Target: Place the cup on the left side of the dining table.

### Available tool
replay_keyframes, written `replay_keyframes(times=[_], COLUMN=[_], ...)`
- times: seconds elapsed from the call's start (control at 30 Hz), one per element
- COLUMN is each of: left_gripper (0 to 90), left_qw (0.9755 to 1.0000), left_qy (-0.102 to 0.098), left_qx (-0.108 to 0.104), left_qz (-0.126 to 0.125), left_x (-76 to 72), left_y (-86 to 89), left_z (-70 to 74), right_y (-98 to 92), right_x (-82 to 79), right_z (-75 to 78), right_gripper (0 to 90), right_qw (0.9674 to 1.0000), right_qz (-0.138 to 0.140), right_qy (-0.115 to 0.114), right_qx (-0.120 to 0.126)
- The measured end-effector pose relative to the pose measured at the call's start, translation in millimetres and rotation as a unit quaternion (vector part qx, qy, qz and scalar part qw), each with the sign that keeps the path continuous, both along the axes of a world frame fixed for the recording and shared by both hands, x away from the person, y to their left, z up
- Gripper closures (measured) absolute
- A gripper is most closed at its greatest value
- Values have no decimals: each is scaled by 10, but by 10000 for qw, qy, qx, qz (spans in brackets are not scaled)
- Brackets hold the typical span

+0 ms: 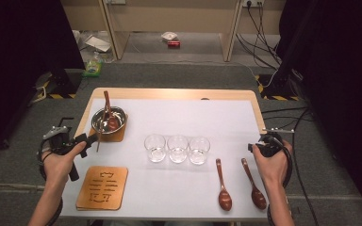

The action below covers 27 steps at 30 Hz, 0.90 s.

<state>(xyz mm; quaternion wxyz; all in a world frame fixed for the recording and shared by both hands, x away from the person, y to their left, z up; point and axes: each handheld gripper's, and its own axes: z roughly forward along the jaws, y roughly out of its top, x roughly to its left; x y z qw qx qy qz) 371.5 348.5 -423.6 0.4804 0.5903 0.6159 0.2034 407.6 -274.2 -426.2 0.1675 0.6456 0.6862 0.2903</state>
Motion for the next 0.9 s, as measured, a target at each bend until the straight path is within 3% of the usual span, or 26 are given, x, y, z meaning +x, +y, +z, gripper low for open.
replay_keyframes(times=[0.17,0.4,0.57,0.9], left_gripper=[427,427,426,425], left_qw=[10000,9999,9998,9999], left_qy=[-16,139,166,154], left_qx=[12,74,67,22], left_qz=[-16,-22,-41,-73], left_x=[-24,-2,10,0], left_y=[-8,-24,-34,-44], left_z=[-17,-107,-122,-117], right_y=[-78,-216,-251,-229], right_x=[-20,-20,12,-6], right_z=[49,14,-69,-126], right_gripper=[679,713,731,771], right_qw=[9991,9951,9879,9785], right_qz=[-18,-2,162,304], right_qy=[417,983,1526,2009], right_qx=[-100,-115,-237,-343])
